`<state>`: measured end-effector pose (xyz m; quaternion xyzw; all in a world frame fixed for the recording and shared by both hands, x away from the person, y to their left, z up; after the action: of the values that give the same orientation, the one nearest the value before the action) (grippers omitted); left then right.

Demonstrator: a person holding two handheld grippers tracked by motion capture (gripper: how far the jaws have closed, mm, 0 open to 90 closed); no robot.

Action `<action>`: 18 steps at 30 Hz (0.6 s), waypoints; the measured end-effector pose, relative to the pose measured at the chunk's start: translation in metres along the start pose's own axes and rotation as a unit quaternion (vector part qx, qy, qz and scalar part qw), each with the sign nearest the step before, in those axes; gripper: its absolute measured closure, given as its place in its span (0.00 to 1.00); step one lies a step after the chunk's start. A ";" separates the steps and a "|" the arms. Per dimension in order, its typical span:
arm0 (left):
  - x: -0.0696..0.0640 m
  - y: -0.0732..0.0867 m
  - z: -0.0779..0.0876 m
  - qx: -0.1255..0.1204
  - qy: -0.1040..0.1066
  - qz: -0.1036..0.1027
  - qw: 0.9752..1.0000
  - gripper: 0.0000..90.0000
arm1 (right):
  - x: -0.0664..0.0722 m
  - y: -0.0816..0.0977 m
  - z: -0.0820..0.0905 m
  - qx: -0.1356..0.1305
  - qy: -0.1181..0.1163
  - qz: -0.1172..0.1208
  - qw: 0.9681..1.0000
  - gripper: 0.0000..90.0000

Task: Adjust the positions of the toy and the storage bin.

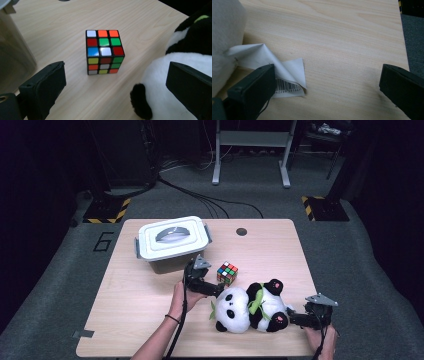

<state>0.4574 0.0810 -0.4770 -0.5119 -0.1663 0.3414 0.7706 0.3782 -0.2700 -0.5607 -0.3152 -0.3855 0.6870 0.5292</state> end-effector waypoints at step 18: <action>0.006 -0.018 -0.056 0.064 0.004 -0.023 0.998 0.05 | 0.001 0.001 -0.001 0.001 0.002 0.003 1.000 0.02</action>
<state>0.5019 0.0425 -0.4854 -0.4594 -0.1528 0.3311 0.8099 0.3778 -0.2691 -0.5621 -0.3169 -0.3829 0.6881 0.5286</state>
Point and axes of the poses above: each handheld gripper's, and its own axes: z roughly backward along the jaws, y roughly out of its underside, x roughly to its left, the point moved 5 cm from there along -z, roughly forward along the jaws, and after that the axes turned 13 degrees about -x, right-handed, at the moved point
